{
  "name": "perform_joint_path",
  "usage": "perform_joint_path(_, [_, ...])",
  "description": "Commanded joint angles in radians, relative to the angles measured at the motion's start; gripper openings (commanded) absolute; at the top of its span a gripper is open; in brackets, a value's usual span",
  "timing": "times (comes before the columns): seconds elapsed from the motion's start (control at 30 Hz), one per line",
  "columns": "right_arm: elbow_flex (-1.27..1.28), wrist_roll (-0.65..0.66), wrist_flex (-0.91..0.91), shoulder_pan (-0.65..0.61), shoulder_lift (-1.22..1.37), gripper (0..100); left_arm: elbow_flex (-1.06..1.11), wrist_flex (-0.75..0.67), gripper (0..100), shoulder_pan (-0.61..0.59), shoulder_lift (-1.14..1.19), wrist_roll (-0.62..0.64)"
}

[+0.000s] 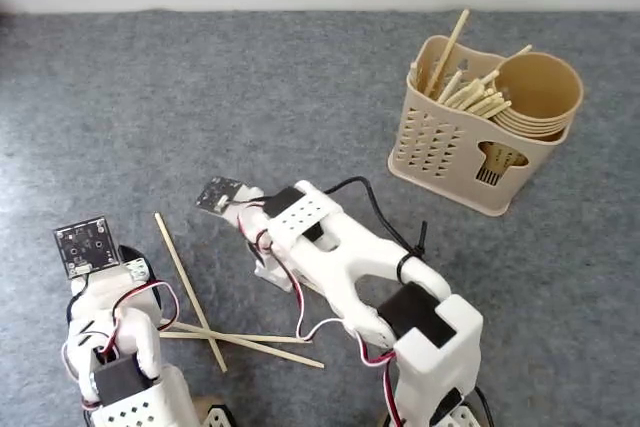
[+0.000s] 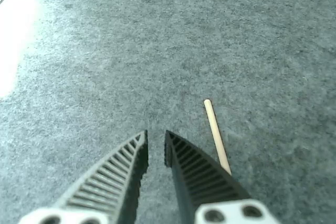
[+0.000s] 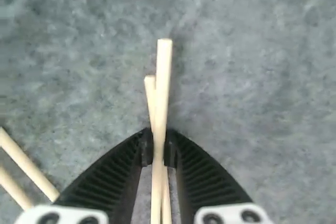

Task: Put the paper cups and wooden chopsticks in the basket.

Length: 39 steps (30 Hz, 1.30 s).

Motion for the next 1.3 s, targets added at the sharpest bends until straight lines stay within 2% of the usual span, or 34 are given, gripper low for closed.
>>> perform_joint_path(0.0, [-0.069,-0.003,0.018,0.03,0.028,4.1,-0.005,0.002,5,-0.005,-0.002,-0.009])
perform_joint_path(0.37, [-0.086,-0.002,0.074,0.039,0.024,0.6,-0.005,0.002,5,-0.005,-0.002,-0.009])
perform_joint_path(0.7, [-0.123,-0.002,0.386,0.048,-0.355,0.9,-0.005,0.002,5,-0.005,-0.002,-0.009])
perform_joint_path(0.87, [-0.132,-0.009,0.483,0.082,-0.503,1.0,-0.005,0.002,5,-0.005,-0.002,-0.009])
perform_joint_path(1.07, [-0.133,-0.012,0.409,0.246,-0.693,0.9,-0.005,0.002,5,-0.005,-0.002,-0.009])
perform_joint_path(1.27, [-0.129,-0.011,0.26,0.374,-0.954,0.9,-0.005,0.002,5,-0.005,-0.002,-0.009])
